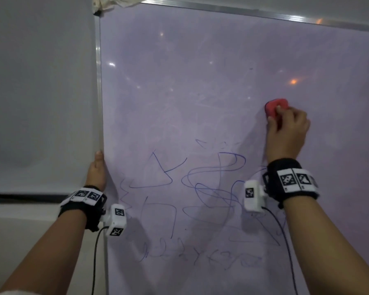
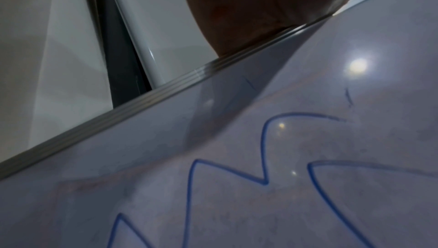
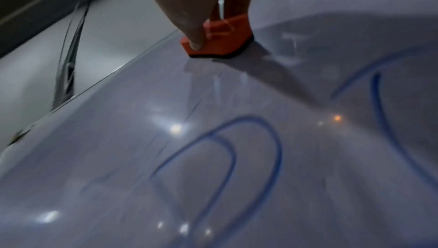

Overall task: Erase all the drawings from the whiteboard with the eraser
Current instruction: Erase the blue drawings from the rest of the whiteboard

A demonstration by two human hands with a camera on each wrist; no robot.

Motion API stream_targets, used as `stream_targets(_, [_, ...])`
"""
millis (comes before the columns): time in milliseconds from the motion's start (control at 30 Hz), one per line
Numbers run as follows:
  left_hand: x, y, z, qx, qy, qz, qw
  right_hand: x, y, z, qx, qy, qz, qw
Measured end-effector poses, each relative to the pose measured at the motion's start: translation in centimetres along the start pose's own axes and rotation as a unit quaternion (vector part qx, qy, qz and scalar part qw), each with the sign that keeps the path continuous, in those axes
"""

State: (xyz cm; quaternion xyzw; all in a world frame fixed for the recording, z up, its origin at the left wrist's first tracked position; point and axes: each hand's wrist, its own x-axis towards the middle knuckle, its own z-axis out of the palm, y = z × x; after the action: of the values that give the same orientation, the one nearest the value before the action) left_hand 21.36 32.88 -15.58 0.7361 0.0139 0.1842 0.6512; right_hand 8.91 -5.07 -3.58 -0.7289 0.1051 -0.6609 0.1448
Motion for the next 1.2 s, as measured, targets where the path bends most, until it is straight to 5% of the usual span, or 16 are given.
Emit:
stream_targets(133, [0.1,0.2,0.0,0.012,0.002,0.003,1.0,-5.0,-3.7,2.5,0.038,-0.055,-0.126,0.99])
stream_targets(267, [0.1,0.1,-0.2,0.019,-0.005,-0.001,1.0,-11.2,-2.9,1.7,0.037,-0.211,-0.373,0.903])
stream_targets(333, [0.1,0.2,-0.2,0.015,-0.006,0.0,1.0,-9.5,-1.5,0.6,0.021,-0.227,-0.332,0.915])
stream_targets(433, [0.2,-0.1,-0.1,0.01,-0.003,-0.003,1.0,-5.5,-1.5,0.8,0.001,-0.106,-0.223,0.969])
stream_targets(500, [0.1,-0.1,0.0,0.014,0.001,-0.005,1.0,-5.5,-3.8,2.0,0.026,-0.092,-0.182,0.979])
stream_targets(567, [0.1,0.0,0.0,0.012,0.001,-0.005,1.0,-8.1,-5.8,3.3,0.055,-0.151,-0.223,0.961])
stream_targets(667, [0.0,0.2,-0.1,0.009,-0.001,-0.002,1.0,-11.6,-4.9,3.3,0.079,-0.209,-0.393,0.892])
stream_targets(733, [0.0,0.3,-0.1,0.005,0.0,-0.006,1.0,-10.6,-3.7,3.1,0.075,-0.205,-0.415,0.883])
stream_targets(833, [0.1,0.1,-0.1,-0.008,-0.005,-0.007,1.0,-8.0,-4.3,3.1,0.085,-0.145,-0.251,0.953])
stream_targets(900, [0.3,-0.2,-0.1,-0.025,-0.007,-0.008,1.0,-9.0,-5.7,4.1,0.093,-0.115,-0.201,0.968])
stream_targets(967, [0.4,-0.2,-0.2,-0.026,-0.013,-0.007,1.0,-12.8,-7.1,5.3,0.118,-0.143,-0.279,0.942])
stream_targets(1033, [0.3,-0.2,-0.3,-0.026,-0.019,-0.005,0.999,-17.2,-6.8,5.5,0.13,-0.21,-0.44,0.863])
stream_targets(1100, [0.3,-0.1,-0.4,-0.025,-0.025,-0.002,0.999,-18.6,-6.3,5.3,0.124,-0.26,-0.526,0.8])
stream_targets(1167, [0.3,-0.1,-0.4,-0.03,-0.024,0.001,0.999,-16.4,-6.8,5.8,0.126,-0.258,-0.528,0.799])
stream_targets(1200, [0.3,-0.1,-0.2,-0.032,-0.023,-0.001,0.999,-14.7,-7.6,6.1,0.129,-0.239,-0.501,0.822])
